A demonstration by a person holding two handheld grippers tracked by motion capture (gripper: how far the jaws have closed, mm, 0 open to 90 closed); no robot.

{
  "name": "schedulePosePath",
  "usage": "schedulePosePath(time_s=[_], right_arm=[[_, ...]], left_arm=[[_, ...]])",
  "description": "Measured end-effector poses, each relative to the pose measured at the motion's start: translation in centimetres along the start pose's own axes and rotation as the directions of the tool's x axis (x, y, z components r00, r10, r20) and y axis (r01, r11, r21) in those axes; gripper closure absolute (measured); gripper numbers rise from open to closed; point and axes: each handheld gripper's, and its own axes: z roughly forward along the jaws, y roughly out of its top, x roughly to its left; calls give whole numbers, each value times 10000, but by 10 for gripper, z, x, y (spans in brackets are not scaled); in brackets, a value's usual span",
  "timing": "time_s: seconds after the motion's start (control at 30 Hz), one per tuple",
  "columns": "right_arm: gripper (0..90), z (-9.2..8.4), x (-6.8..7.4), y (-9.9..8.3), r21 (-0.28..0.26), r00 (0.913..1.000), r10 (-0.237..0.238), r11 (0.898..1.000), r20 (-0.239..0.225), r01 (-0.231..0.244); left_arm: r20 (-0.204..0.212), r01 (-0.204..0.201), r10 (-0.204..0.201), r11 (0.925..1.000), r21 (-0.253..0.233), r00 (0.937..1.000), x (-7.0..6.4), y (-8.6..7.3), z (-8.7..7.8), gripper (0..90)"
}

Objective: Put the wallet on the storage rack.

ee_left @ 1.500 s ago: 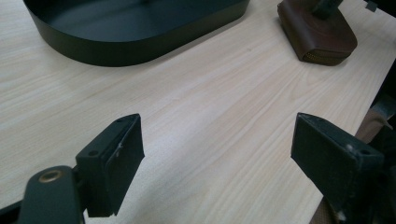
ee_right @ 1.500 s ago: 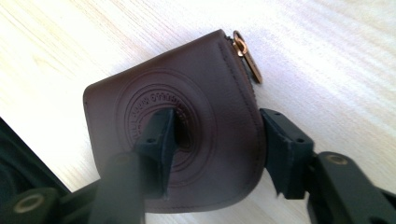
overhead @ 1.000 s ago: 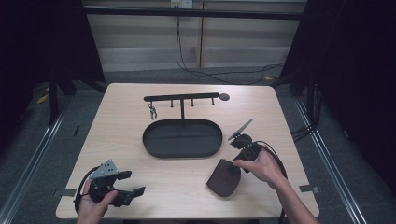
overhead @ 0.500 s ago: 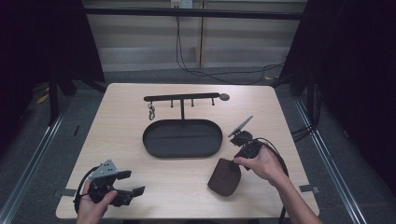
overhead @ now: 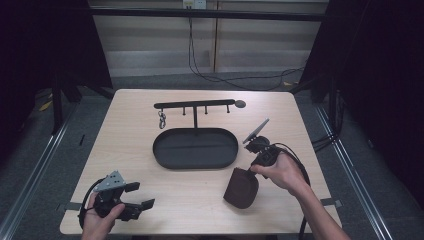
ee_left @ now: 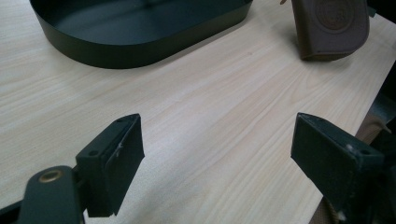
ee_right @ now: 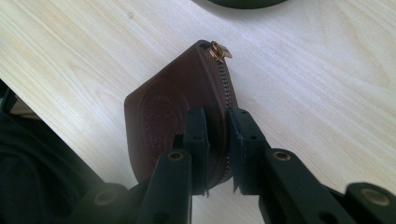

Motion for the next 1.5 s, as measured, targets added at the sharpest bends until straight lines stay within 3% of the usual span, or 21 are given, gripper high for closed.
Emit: schedulePosePath(time_s=[0.4, 0.87, 1.5], right_arm=[[807, -12, 8, 9, 255, 9988, -331, 9992, 356, 322], [823, -27, 6, 22, 556, 9978, -249, 9982, 607, 216], [826, -41, 1, 37, 339, 9968, -76, 9994, 791, 49]], left_arm=[[152, 96, -96, 9999, 54, 9998, 1, 0, 1, 168], [160, 93, -93, 9999, 49, 9998, 2, 0, 1, 166], [131, 178, -179, 9998, 80, 9998, 4, 1, 3, 166]])
